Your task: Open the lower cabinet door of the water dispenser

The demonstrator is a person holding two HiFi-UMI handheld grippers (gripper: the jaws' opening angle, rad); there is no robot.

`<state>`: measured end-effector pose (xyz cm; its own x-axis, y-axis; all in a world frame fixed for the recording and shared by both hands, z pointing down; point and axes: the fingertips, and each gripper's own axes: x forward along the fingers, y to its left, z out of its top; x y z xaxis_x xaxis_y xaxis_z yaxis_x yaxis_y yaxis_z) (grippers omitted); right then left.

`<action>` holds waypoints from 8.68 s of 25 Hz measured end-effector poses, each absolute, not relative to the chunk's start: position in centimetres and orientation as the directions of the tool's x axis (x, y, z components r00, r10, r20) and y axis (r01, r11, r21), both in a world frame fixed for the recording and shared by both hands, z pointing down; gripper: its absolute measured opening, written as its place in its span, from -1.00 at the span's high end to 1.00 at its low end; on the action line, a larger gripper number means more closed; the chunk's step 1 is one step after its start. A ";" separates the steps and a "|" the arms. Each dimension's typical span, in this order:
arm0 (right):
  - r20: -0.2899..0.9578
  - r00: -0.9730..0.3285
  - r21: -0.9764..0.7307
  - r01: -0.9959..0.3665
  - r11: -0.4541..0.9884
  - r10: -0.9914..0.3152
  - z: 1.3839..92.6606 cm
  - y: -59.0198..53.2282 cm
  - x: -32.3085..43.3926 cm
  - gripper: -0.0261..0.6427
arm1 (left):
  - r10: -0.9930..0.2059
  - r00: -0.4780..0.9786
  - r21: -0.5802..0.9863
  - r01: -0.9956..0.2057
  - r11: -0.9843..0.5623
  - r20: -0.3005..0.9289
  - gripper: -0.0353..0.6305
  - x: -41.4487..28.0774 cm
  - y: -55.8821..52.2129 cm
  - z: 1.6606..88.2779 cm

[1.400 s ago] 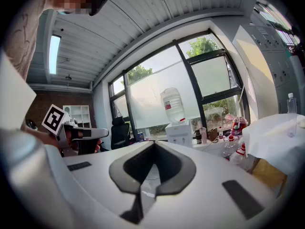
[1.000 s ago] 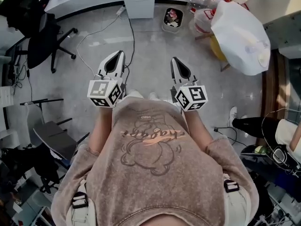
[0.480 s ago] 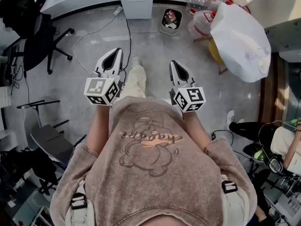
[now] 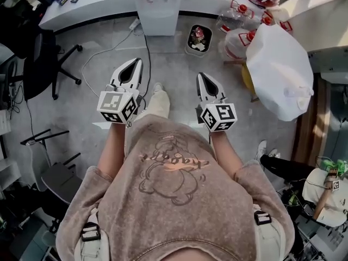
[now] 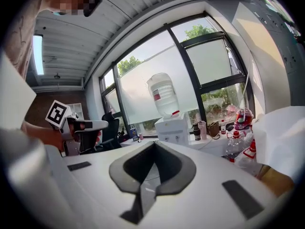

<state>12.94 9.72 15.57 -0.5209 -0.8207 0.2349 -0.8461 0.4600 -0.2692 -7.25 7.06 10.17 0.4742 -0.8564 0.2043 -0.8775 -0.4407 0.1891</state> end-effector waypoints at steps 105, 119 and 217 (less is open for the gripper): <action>0.140 -0.742 -0.271 -0.665 0.696 -0.655 65.9 -29.3 7.1 -0.41 | -0.800 0.599 0.142 -0.796 -0.589 0.037 0.84 -4.0 -20.9 55.9; 0.215 -0.698 -0.287 -0.714 0.639 -0.683 70.3 -40.5 6.9 -0.38 | -0.801 0.593 0.131 -0.803 -0.582 0.078 0.84 -4.3 -22.8 57.7; 0.256 -0.893 -0.153 -0.415 0.897 -0.370 71.3 -21.1 -7.0 0.79 | -0.906 0.408 0.150 -0.908 -0.390 0.115 0.84 -12.8 -13.5 59.3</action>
